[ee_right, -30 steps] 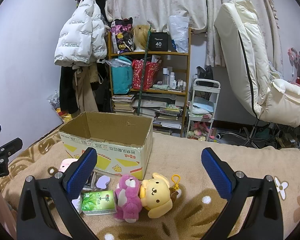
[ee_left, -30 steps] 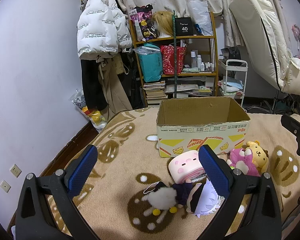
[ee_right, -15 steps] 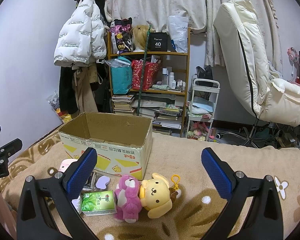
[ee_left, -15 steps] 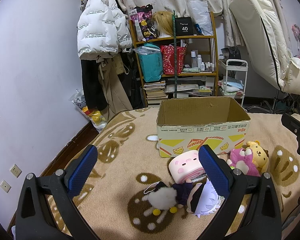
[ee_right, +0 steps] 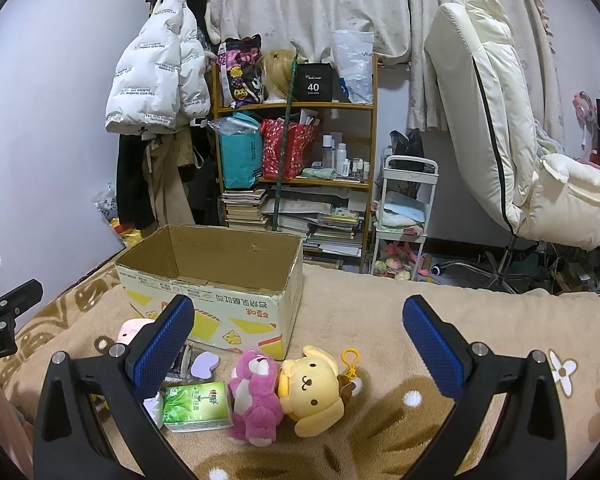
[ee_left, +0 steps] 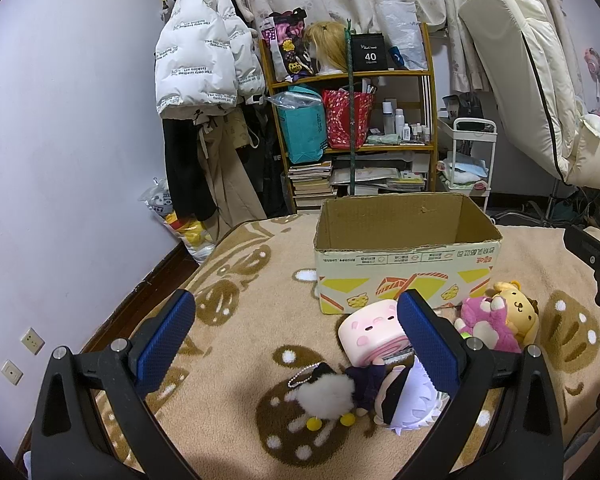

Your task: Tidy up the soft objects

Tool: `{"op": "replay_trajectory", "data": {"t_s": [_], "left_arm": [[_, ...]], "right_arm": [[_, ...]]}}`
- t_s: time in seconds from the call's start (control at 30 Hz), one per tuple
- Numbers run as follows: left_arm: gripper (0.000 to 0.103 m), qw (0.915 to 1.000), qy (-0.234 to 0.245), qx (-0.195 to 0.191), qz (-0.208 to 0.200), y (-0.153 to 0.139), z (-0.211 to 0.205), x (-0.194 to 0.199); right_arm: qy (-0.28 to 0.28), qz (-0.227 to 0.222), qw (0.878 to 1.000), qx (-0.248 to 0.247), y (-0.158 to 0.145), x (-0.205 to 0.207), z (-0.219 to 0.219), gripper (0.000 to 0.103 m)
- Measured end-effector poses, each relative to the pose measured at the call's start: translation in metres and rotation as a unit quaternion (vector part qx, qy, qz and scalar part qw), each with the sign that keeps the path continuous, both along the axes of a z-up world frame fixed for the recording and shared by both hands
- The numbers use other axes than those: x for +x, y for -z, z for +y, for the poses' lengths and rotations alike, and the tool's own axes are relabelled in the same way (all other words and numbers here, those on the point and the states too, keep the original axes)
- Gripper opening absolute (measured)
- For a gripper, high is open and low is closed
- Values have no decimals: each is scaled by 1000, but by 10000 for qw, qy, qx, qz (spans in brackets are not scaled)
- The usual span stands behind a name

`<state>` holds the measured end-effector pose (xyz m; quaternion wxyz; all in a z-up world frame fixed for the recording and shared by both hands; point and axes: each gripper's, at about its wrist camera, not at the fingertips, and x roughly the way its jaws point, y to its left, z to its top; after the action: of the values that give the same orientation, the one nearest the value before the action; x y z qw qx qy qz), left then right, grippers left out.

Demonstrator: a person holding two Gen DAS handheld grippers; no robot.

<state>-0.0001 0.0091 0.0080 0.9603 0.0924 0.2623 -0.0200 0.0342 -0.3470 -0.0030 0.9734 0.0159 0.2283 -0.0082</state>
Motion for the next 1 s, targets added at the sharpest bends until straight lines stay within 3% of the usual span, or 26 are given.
{"op": "replay_trajectory", "data": {"t_s": [0.47,1.0], "left_arm": [[100,9998,-66,-17,165,6,2,12],[100,9982,74,-117,585,12,-13,47]], "right_arm": [[11,-69,10000,6,-2,4,-7,103],[269,239,9986,378,10,34,-28,103]]}}
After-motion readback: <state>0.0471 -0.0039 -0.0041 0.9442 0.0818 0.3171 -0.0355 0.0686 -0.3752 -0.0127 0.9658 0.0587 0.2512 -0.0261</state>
